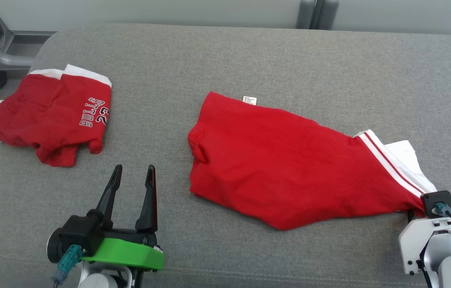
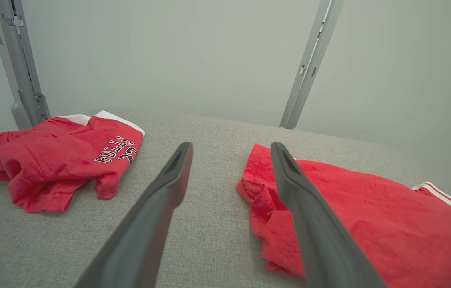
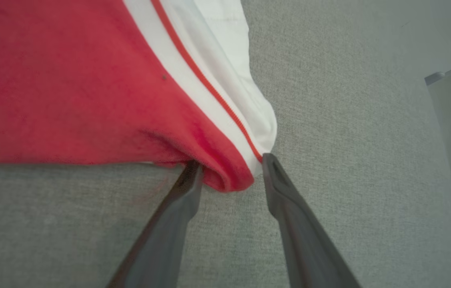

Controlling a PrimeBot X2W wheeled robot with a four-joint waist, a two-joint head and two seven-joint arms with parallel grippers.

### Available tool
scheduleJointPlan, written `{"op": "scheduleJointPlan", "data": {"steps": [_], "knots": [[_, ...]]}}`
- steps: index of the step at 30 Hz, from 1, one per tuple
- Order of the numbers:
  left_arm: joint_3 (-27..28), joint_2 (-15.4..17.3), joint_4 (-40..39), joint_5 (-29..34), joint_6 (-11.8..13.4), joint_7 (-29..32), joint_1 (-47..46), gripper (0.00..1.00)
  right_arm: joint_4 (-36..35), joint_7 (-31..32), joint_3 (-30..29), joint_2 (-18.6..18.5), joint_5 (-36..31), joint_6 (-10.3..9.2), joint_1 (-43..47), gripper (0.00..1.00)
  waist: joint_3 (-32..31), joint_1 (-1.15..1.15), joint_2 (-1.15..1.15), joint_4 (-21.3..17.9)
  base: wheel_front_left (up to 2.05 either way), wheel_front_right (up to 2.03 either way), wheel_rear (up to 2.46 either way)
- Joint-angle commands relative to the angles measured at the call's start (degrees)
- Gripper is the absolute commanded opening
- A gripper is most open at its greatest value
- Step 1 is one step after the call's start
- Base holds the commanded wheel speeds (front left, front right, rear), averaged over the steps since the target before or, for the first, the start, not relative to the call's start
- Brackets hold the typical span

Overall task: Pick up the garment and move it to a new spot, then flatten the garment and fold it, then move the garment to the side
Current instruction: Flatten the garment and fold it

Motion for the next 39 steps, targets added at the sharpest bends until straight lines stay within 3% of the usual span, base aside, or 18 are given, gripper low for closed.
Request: {"op": "scheduleJointPlan", "data": {"steps": [1,7,20,30,39], "knots": [[0.00,0.43,0.22,0.18,-0.08,0.32,0.53,1.00,0.23,0.12,0.10,0.10,0.79,-0.12,0.54,1.00,-0.33,0.00,0.00,-0.20,0.00,0.00,0.00],[-0.46,0.92,0.61,-0.11,-0.02,1.22,1.00,1.00,-2.21,-1.02,0.93,0.49,5.30,-0.12,1.25,1.00,-1.51,0.00,0.00,-0.45,0.00,0.00,0.00],[0.43,1.64,1.90,-1.00,1.37,1.46,2.49,1.00,-12.81,-12.80,5.80,0.63,23.60,-0.11,3.55,1.00,-4.09,0.00,0.00,-1.81,0.00,0.00,0.00],[1.05,1.98,3.46,-1.69,2.27,1.38,2.99,1.00,-14.76,-21.04,12.54,0.67,29.08,-0.10,3.10,1.00,-6.34,0.00,0.00,-2.10,0.00,0.00,0.00],[0.51,3.02,4.87,-1.87,2.25,2.94,3.13,1.00,-13.54,-22.42,15.69,0.64,28.90,-0.10,4.51,1.00,-7.24,0.00,0.00,-2.79,0.00,0.00,0.00]]}}
